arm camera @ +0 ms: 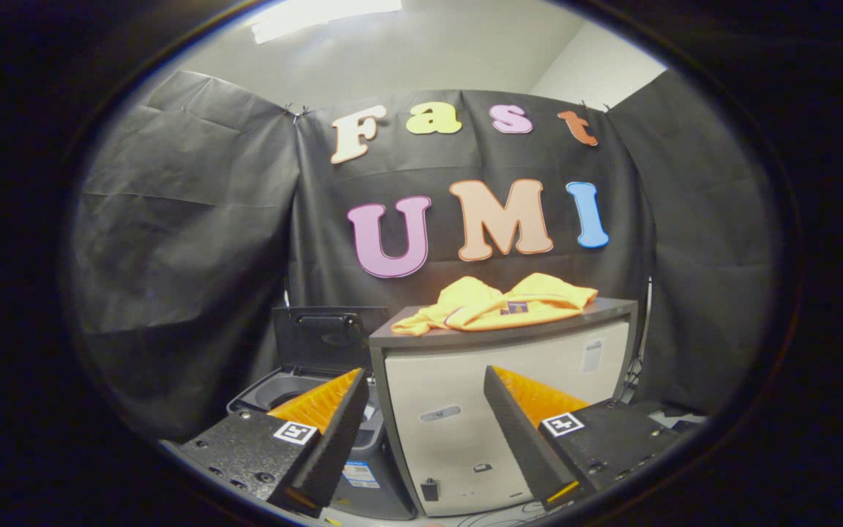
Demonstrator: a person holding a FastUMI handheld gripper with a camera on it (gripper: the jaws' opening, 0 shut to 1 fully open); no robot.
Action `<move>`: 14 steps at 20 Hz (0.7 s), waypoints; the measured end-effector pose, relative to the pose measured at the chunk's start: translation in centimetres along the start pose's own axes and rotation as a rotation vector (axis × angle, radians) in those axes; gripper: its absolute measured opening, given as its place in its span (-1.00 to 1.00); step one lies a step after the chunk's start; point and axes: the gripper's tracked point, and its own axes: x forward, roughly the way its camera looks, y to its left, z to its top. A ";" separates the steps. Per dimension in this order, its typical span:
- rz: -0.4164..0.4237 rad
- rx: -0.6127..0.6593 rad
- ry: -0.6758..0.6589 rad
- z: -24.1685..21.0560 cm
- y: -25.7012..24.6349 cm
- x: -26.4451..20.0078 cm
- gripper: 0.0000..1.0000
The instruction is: Put the clothes into the washing machine and then close the washing machine lid.
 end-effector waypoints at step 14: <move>-0.163 -0.032 0.270 5.2 -8.4 20.8 0.93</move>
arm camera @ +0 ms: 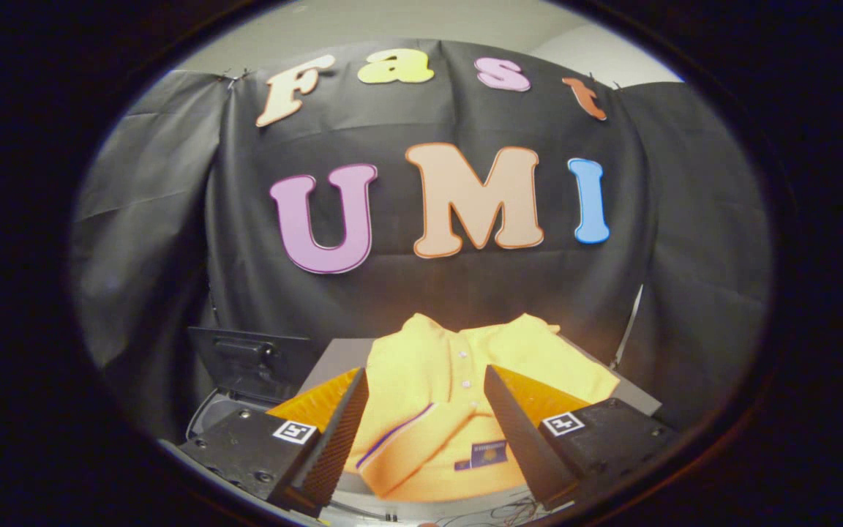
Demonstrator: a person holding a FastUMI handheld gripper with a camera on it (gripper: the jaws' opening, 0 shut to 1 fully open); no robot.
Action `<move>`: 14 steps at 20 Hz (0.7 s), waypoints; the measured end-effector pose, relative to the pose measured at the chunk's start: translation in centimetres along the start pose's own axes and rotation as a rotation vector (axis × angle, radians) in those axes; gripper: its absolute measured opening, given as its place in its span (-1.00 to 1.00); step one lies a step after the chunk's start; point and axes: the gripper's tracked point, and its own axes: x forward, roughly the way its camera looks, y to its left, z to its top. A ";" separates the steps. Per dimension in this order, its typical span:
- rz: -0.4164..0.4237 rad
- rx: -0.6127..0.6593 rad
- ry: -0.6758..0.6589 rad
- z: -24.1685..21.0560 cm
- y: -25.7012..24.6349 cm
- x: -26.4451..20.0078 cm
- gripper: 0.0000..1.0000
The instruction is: Put the clothes into the washing machine and then close the washing machine lid.
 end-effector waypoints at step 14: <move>-0.157 0.077 0.261 -5.9 -4.2 6.3 0.26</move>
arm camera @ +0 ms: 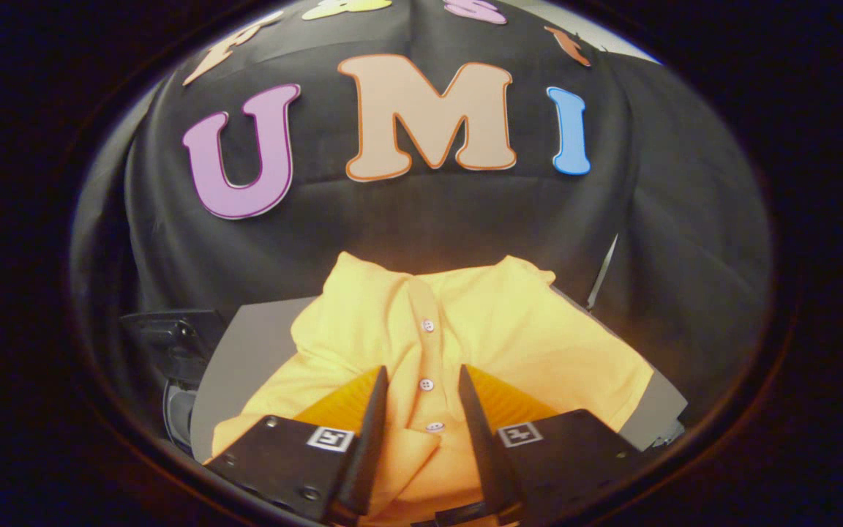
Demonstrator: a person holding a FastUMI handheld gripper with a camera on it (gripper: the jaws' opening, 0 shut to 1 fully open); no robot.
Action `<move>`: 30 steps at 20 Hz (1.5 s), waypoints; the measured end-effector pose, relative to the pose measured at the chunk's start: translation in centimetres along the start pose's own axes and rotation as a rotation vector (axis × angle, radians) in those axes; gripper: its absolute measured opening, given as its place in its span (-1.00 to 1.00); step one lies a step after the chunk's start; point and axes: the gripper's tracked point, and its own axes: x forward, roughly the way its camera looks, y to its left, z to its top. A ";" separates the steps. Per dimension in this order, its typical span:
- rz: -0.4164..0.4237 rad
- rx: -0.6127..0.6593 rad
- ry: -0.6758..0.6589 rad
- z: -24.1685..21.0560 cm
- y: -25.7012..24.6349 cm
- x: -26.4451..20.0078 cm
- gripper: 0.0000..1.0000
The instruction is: Put the clothes into the washing machine and then close the washing machine lid.
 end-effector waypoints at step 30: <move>0.420 0.096 -0.314 9.1 20.2 -18.9 -1.00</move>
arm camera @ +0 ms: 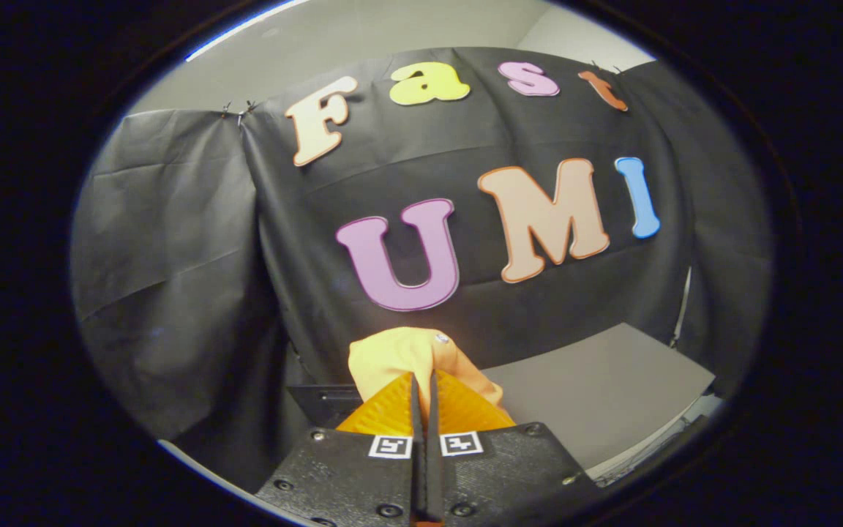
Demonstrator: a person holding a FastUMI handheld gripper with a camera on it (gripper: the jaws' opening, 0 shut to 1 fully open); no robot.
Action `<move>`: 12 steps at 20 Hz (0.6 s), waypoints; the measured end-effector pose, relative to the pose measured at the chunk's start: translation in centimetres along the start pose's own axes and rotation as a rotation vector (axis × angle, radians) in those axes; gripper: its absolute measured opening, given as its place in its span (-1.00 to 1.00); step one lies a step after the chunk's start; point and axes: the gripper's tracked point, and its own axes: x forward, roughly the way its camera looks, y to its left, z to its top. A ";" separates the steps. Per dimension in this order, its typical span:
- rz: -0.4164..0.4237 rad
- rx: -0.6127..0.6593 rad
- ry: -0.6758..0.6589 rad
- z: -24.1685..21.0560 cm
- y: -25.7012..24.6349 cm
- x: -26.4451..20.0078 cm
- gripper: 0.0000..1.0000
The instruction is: Put the clothes into the washing machine and then close the washing machine lid.
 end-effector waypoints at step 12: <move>0.136 0.001 0.105 -9.7 10.6 5.2 -1.00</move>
